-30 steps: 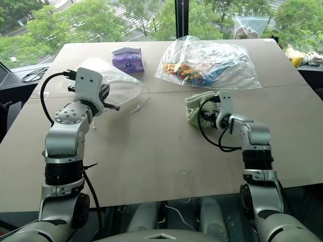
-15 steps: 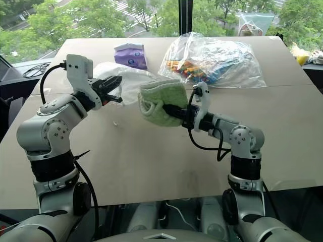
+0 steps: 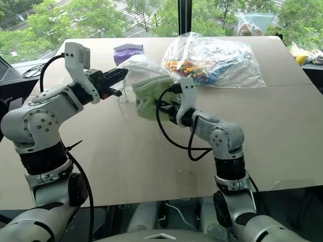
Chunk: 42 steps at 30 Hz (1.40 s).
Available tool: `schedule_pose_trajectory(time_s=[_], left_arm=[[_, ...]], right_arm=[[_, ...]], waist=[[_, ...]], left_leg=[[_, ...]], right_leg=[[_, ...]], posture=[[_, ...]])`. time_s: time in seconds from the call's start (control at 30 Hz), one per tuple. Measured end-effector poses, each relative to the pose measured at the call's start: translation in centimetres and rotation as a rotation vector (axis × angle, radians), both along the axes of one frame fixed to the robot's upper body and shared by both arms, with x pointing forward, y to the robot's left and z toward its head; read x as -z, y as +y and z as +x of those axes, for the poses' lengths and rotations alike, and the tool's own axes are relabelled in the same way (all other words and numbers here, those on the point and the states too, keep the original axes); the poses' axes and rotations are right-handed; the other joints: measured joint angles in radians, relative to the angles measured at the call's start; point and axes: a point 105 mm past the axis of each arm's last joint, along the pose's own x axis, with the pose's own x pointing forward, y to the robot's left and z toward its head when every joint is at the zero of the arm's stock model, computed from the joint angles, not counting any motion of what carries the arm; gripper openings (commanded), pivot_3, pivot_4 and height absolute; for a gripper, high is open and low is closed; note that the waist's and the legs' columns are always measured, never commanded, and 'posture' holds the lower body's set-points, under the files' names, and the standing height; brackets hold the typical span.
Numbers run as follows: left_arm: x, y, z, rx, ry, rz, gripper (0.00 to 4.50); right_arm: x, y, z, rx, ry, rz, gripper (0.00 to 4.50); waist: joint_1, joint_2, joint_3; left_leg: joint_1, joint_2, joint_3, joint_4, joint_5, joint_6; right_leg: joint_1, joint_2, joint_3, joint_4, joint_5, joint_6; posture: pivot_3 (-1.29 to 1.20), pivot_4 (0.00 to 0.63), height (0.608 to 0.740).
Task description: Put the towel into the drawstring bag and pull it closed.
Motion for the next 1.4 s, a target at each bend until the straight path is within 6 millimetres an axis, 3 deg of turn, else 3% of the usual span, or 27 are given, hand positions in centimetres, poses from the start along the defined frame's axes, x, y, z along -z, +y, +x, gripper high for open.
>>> schedule_pose_trajectory(time_s=[0.13,0.33,0.43,0.6,0.8,0.9,1.0,1.1,1.2,1.3,1.4], left_arm=[[0.2,-0.3,0.1,0.011,0.009,-0.013,0.0],[0.8,-1.7,0.1,0.041,0.027,-0.057,0.0],[1.7,-2.4,-0.5,0.063,0.044,-0.055,0.0],[2.1,-2.8,-0.9,0.073,0.054,-0.055,0.0],[2.4,-2.7,-1.1,0.07,0.065,-0.065,0.0],[2.5,-3.2,-1.2,0.093,0.069,-0.08,0.0],[2.6,-3.9,-1.3,0.115,0.075,-0.092,0.0],[2.1,-4.5,-1.2,0.131,0.066,-0.113,0.0],[1.8,-4.7,-1.3,0.143,0.058,-0.121,0.0],[1.8,-4.6,-1.2,0.131,0.061,-0.127,0.0],[1.7,-4.8,-1.3,0.142,0.062,-0.144,0.0]], right_arm=[[0.4,0.2,-0.3,-0.047,-0.107,-0.174,0.11],[-0.8,1.3,-0.3,-0.108,-0.213,-0.239,0.11],[-0.4,1.5,0.6,-0.08,-0.183,-0.248,0.11],[-2.4,1.2,2.7,0.085,0.027,0.06,0.11],[-3.2,-4.4,4.9,0.255,0.235,0.4,0.11],[-2.9,-5.5,5.2,0.29,0.323,0.496,0.11],[-2.7,-4.4,5.0,0.275,0.341,0.455,0.11],[-1.9,-0.1,3.2,0.149,0.297,0.256,0.11],[-1.8,2.5,1.4,0.029,0.227,0.145,0.11],[-1.6,3.4,0.7,-0.03,0.158,0.061,0.11],[-2.0,3.5,1.4,0.02,0.173,0.132,0.11]], waist=[[0.0,0.0,0.0],[-0.001,-0.001,0.0],[0.0,-0.001,0.0],[0.001,-0.001,0.001],[0.005,-0.002,0.001],[-0.001,-0.001,0.001],[-0.009,-0.001,0.001],[-0.022,-0.001,0.001],[-0.021,-0.001,0.001],[-0.018,-0.001,0.001],[-0.014,-0.002,0.001]], left_leg=[[0.0,0.0,0.0,0.0,0.0,0.0],[0.0,0.0,0.0,0.0,0.0,0.0],[0.0,0.0,0.0,0.0,0.0,0.0],[0.0,0.001,-0.002,0.0,0.001,-0.002],[-0.001,-0.001,0.0,0.0,0.001,-0.002],[0.0,0.0,0.0,-0.001,0.001,-0.002],[0.0,0.0,-0.001,-0.002,0.001,-0.002],[0.0,0.0,-0.003,-0.002,0.001,-0.002],[0.0,0.001,-0.002,-0.002,0.001,-0.002],[-0.001,0.0,-0.002,-0.001,0.001,-0.002],[-0.001,0.0,-0.001,0.001,0.001,-0.002]], right_leg=[[0.0,0.0,0.0,0.0,0.0,0.001],[0.0,0.0,0.001,0.0,0.0,0.0],[0.0,0.0,0.001,0.0,0.001,-0.002],[0.0,0.0,0.001,0.002,0.002,-0.003],[0.0,-0.001,0.001,0.0,0.002,-0.003],[0.0,0.0,0.002,0.0,0.002,-0.003],[-0.001,0.002,0.002,0.001,0.002,-0.003],[-0.001,0.004,0.002,0.001,0.001,-0.003],[-0.001,0.003,0.002,0.001,0.001,-0.002],[-0.001,0.001,0.002,0.001,0.001,-0.002],[0.0,0.001,0.002,0.001,0.001,-0.001]], posture=[[0.0,0.15,0.74],[0.0,0.15,0.74],[0.0,0.15,0.74],[0.0,0.15,0.74],[0.0,0.15,0.74],[0.0,0.15,0.74],[0.0,0.15,0.74],[0.0,0.15,0.74],[0.0,0.15,0.74],[0.0,0.15,0.74],[0.0,0.15,0.74]])
